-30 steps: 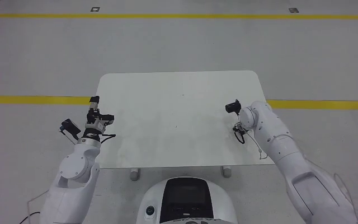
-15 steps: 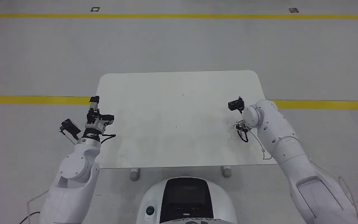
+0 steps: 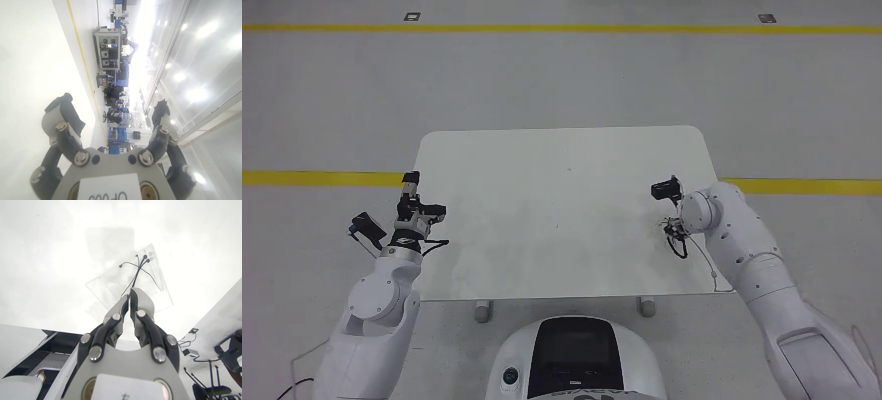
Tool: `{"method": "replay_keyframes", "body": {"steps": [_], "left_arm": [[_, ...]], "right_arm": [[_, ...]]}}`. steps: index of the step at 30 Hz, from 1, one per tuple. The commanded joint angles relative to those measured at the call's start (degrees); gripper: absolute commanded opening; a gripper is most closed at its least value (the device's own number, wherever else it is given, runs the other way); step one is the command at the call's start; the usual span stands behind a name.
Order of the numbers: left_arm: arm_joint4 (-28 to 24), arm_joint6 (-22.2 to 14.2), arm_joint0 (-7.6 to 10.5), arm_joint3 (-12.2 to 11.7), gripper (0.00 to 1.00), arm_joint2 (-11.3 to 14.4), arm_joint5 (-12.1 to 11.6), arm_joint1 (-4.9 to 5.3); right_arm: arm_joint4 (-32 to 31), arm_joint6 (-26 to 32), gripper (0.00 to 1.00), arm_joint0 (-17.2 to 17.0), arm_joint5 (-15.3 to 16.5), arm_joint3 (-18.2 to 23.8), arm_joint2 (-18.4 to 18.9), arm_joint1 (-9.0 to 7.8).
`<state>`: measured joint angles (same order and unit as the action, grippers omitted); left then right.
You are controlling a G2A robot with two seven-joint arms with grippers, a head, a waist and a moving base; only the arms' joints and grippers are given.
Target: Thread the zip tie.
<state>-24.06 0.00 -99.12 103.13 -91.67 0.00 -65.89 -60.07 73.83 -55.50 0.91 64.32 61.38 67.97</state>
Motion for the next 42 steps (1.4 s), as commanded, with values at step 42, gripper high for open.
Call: {"method": "replay_keyframes", "body": {"steps": [42], "left_arm": [[0.0, 0.0, 0.00, 0.0, 1.00, 0.0, 0.0, 0.00]], "right_arm": [[1.4, -1.0, 0.14, 6.3, -8.2, -11.5, -5.6, 3.53]]}}
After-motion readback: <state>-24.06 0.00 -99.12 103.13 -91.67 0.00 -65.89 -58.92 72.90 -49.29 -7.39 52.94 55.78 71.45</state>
